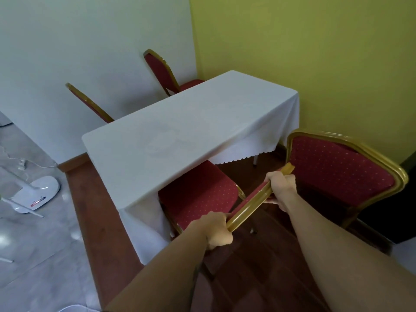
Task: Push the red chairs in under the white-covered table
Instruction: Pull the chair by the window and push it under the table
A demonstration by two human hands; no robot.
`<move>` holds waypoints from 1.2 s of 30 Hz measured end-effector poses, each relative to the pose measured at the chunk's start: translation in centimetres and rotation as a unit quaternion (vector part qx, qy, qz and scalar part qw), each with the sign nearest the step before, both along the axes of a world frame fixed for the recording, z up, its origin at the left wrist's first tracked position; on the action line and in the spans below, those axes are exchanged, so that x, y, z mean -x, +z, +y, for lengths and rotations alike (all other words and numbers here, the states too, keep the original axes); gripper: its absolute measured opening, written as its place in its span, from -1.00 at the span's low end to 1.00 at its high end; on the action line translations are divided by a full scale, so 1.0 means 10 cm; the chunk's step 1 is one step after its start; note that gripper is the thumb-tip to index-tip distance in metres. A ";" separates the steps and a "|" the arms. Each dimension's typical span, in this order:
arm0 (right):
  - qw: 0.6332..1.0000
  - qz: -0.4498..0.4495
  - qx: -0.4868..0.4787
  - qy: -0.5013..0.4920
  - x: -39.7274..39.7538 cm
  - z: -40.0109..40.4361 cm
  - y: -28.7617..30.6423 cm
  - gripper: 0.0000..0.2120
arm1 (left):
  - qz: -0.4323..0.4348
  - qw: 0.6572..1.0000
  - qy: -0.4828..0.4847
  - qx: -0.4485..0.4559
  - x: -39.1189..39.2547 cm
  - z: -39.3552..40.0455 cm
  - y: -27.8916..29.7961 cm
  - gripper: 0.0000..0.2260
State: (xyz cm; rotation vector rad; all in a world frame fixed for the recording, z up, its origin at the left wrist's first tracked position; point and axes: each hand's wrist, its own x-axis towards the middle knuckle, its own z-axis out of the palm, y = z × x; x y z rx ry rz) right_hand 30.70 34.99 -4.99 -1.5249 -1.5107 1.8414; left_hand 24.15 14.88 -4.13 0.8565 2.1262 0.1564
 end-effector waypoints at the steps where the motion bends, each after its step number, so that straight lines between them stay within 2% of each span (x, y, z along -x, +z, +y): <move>1: 1.000 -0.001 0.000 0.003 0.08 0.01 -0.01 -0.44 | -0.002 1.000 0.004 0.000 0.08 0.00 -0.01 -0.27; 12: 0.999 -0.025 -0.019 -0.006 0.78 0.03 -0.05 -0.48 | -0.005 1.000 0.025 0.002 0.77 0.04 -0.10 -0.25; 27: 0.998 -0.053 -0.028 -0.021 1.23 0.03 -0.14 -0.47 | 0.004 1.000 0.025 -0.004 1.21 0.04 -0.19 -0.27; 29: 0.998 -0.063 -0.021 -0.004 1.20 0.04 -0.11 -0.45 | 0.006 1.000 0.020 -0.011 1.21 0.05 -0.21 -0.29; 32: 0.992 -0.094 -0.012 0.079 1.11 0.07 -0.03 -0.42 | 0.017 1.000 0.014 -0.006 1.21 0.06 -0.23 -0.32; 36: 0.980 -0.122 -0.016 0.159 0.93 0.11 0.10 -0.24 | 0.035 0.996 -0.055 0.055 1.24 0.14 -0.09 -0.43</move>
